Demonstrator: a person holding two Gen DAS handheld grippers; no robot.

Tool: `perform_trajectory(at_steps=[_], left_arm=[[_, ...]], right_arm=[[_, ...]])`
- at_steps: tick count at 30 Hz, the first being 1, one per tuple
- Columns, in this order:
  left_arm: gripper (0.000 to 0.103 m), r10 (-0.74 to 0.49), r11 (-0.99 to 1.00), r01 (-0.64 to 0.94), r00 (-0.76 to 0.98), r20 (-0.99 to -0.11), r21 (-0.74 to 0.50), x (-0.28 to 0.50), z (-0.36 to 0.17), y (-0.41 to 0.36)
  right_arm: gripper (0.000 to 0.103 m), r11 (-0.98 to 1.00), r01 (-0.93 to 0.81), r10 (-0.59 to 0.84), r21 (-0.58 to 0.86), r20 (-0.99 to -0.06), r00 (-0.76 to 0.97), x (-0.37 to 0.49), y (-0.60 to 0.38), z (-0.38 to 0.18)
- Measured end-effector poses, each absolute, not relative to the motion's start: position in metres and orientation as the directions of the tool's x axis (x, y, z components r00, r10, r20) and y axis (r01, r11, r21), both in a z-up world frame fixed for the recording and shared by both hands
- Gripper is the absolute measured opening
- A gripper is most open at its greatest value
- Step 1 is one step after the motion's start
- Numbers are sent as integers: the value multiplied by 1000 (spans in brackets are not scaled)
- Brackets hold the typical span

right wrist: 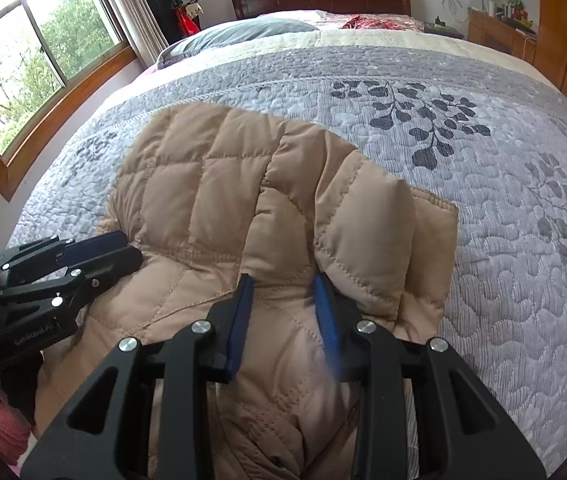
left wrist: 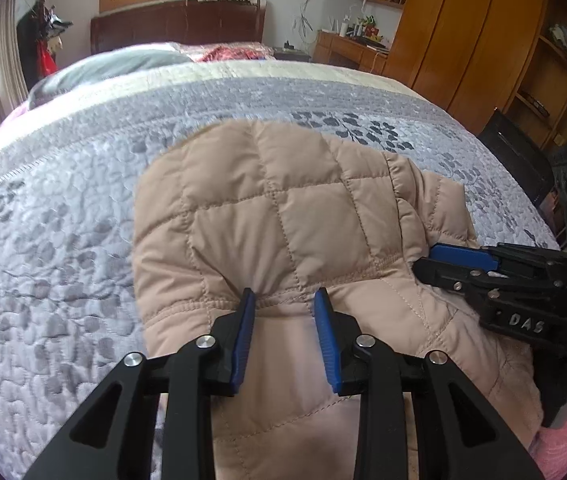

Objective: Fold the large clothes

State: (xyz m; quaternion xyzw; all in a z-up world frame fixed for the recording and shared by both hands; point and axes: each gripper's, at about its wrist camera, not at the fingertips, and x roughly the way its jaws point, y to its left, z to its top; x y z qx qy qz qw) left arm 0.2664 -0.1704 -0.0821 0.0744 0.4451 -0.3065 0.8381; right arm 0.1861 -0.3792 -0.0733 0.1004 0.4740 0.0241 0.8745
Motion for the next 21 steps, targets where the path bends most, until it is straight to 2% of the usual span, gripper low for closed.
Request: perform_trajectory(at_steps=[2,3,6,11,12,15,17,21], left_arm=[[32,-436,808,576,437,-787,-128,259,-74,-167],[35,-436,810,572,441,-784,-129,256,-69,-164],[44,-442,815,562,451,-775,-139,249,-56,-151],[54,-436,830,541,483,-759,-133,238,-43,-127],[56,-436,832,539,487,-756,-133,236,-41,-122],[66,-435,836,532,491,-754,-136,232,-38,-109],[68,-439,838,527,493,-751,-144,229,-37,-101],[77,-448,836,528,494,-745,-152,222,-34,-88]], right_arm=[[40,977,45,148,210,-810,567,178,-378,-63],[47,975,39,156,217,-804,574,175,-378,-58],[51,977,30,151,211,-785,601,163,-377,-43],[61,979,14,151,205,-761,631,144,-377,-22],[67,978,14,152,208,-758,634,141,-378,-21],[77,976,12,160,219,-748,644,130,-380,-14],[81,972,9,173,233,-745,644,123,-383,-12],[87,959,10,212,283,-742,636,113,-391,-14]])
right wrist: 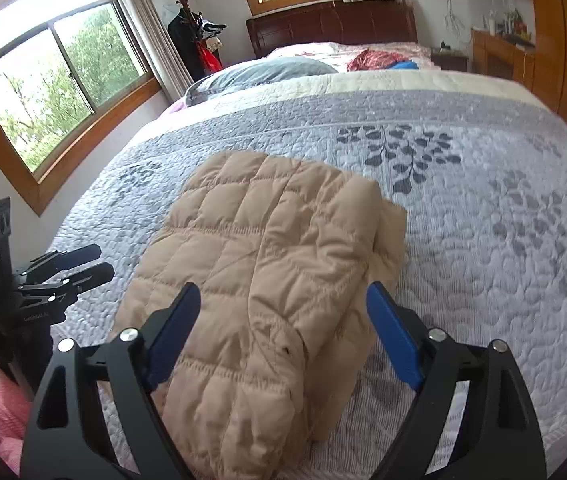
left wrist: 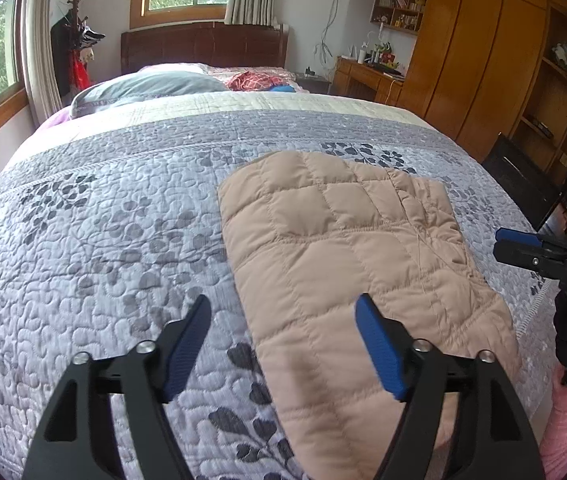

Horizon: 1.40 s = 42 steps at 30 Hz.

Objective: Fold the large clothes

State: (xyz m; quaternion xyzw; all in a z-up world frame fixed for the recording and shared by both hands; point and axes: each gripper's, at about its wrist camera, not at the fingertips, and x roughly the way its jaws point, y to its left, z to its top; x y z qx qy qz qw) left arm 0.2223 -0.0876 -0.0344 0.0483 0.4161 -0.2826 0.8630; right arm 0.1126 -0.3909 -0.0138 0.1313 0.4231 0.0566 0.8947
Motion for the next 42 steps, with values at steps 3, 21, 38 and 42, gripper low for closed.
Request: perform_trajectory(at_steps=[3,21,38,42], left_arm=[[79,-453,834,529,491,-744,-159,217,-34,-79],[86,-579,761,530,296,-760,-373,222,-72,-53],[87,-824,499,393,-61,-564,-772,280,-144,-75],[77,-805,520,467,-12,-593,-715,267,-132,-82]], right_arm=[[88,942,14,254,336,-739,624,104,-400,-20],[90,774,46,524,631,-680,513,79,-419,-89],[89,671,39,645,740,-609,462,99,-419,-124],[61,697,5,631,717,-616,472,94,-411,-112]])
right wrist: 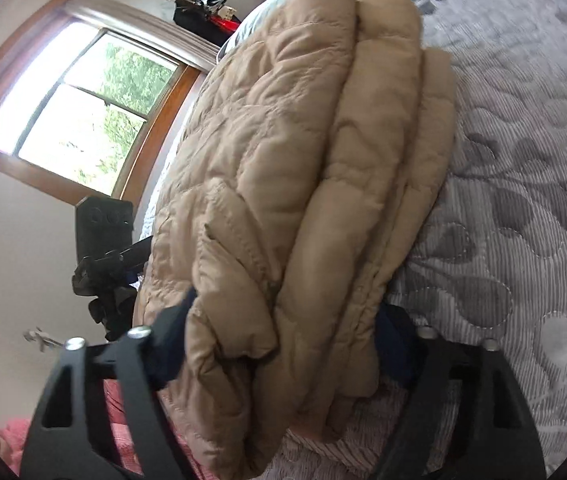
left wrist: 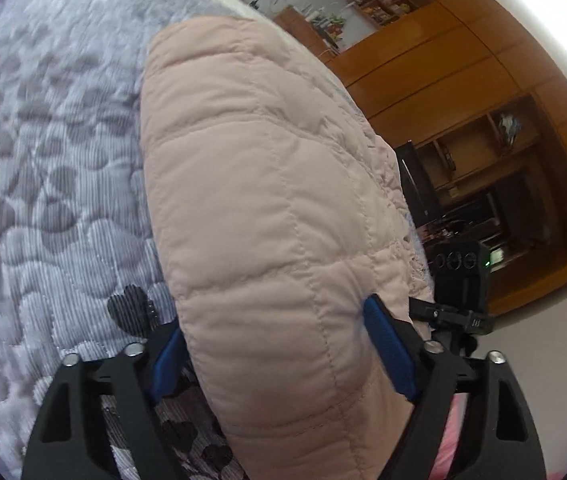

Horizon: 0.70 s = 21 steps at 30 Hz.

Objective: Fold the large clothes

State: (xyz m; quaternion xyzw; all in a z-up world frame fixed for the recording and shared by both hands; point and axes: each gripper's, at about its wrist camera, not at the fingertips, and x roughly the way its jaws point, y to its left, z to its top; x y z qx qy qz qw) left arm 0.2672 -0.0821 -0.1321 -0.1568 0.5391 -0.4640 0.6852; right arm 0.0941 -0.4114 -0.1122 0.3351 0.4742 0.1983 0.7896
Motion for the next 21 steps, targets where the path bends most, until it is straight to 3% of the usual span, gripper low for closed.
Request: perform_trajectory(at_steps=[1,6,13,21], left_arm=[[73,-802,522,489,3,-597,-699,263,-128,-83],[65,-807,522,521,46,-588,-676,256,-112,-82],[64,-840,497,583,136,-526,-643,260,-67,-59],[64,-816,566,581,291,-500,-586,302,-40,-28]], right_arm=[[53,695,-9,634,718,-608,478,93,-412,-107],[44,761,-84,582,643,-620,526,84,-389,-75],[43,822,-210,541,529,-612,577,103,-357,-16],[43,862,-272,499,427,-630,595,174,-330,14]])
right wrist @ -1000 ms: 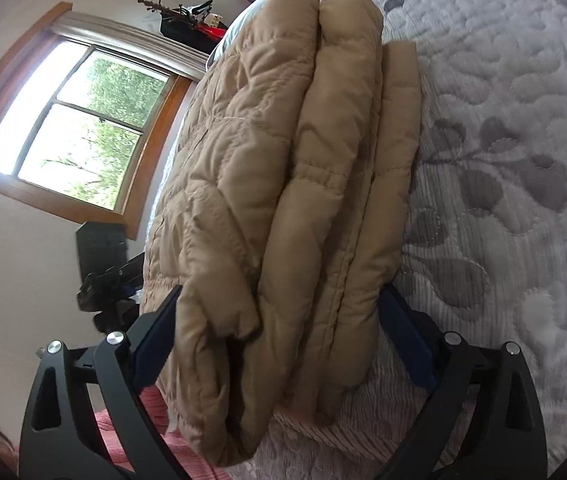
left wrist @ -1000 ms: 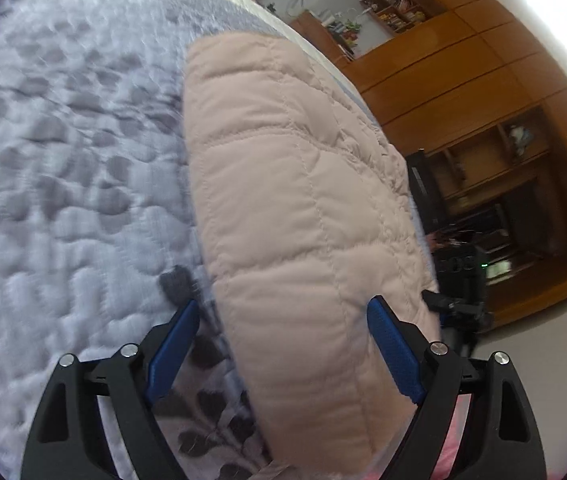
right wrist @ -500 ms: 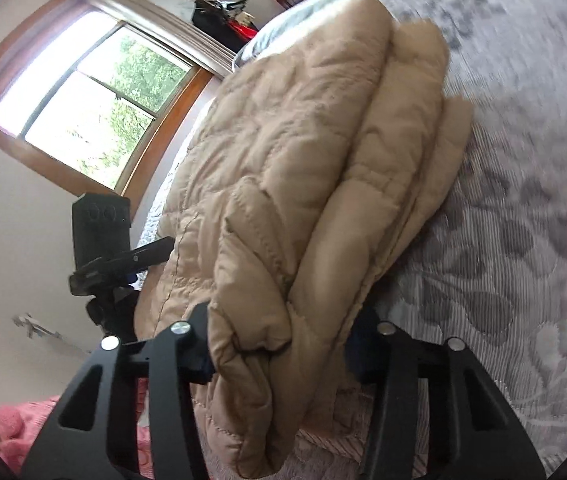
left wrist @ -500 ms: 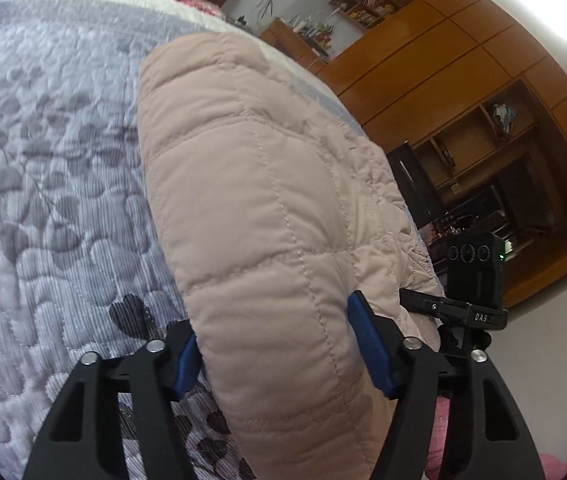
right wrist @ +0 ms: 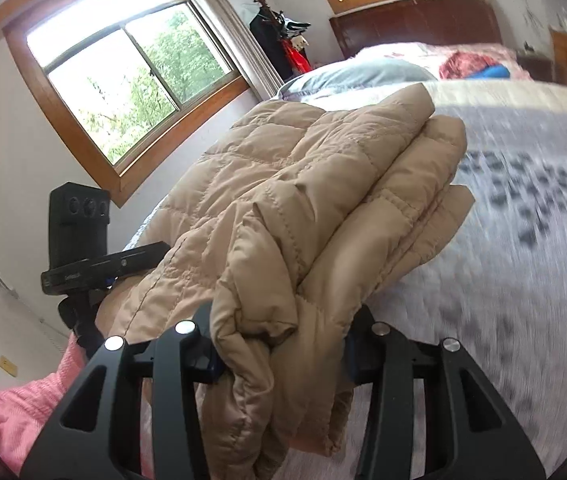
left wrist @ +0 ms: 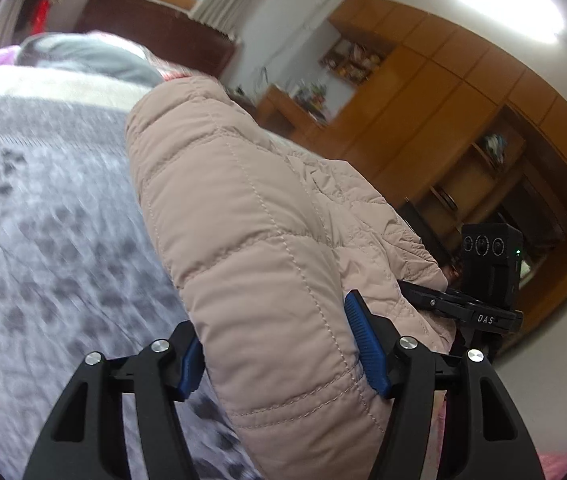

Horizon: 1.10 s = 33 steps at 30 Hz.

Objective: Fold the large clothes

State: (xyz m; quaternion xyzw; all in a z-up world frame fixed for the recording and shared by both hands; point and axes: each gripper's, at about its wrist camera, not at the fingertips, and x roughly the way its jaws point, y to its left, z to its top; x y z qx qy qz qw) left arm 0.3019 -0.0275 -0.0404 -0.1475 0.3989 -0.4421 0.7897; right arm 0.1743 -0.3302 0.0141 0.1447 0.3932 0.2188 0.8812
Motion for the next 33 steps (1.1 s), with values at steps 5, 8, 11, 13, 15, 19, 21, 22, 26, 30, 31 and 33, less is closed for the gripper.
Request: perform_trajectory(at_steps=[5,8,11,13,15,19,21,22,26,30,31,33], left_arm=[[64,-783,618,545,363,-505,-566,340,-48,-12],[64,-764,643,517,374,-526,-565,360,-66,0],[64,-735,675,461,348,-582,-577,378,-100,8],[68,-734,675,439,322,-598,-593,387,-118,13],[72,-747,660,440,306,-590,-609,391,-126,15],[76,-728,681,444,321,-606,-583,387,-121,10],[77,-715,695,431,328,-617,-576,387,-118,10],[77,-709,701,423,331,-623,-573,386,-115,9],[77,-663,747,390,367,-653,-539,380,-103,10],[77,-597,801,392,456,-660,-453,346,-87,22],[77,-586,809,400,475,-657,-431,336,-82,22],[78,-570,819,414,499,-653,-398,319,-77,22]], right_arm=[[43,869,-276,491,410,-648,582,227,-315,-4],[43,866,-270,498,421,-666,556,253,-310,-29],[43,857,-227,511,463,-703,494,275,-306,-63],[48,845,-216,529,490,-703,476,280,-307,-80],[50,814,-199,568,545,-679,466,280,-316,-92],[56,792,-170,591,586,-670,449,283,-325,-93],[62,795,-160,587,585,-674,449,281,-330,-90],[64,796,-157,584,584,-674,452,281,-337,-90],[70,817,-149,552,558,-680,482,256,-344,-72],[70,836,-163,526,523,-682,509,224,-355,-58],[70,838,-166,524,520,-681,512,220,-355,-54],[70,844,-177,518,507,-684,513,210,-354,-52]])
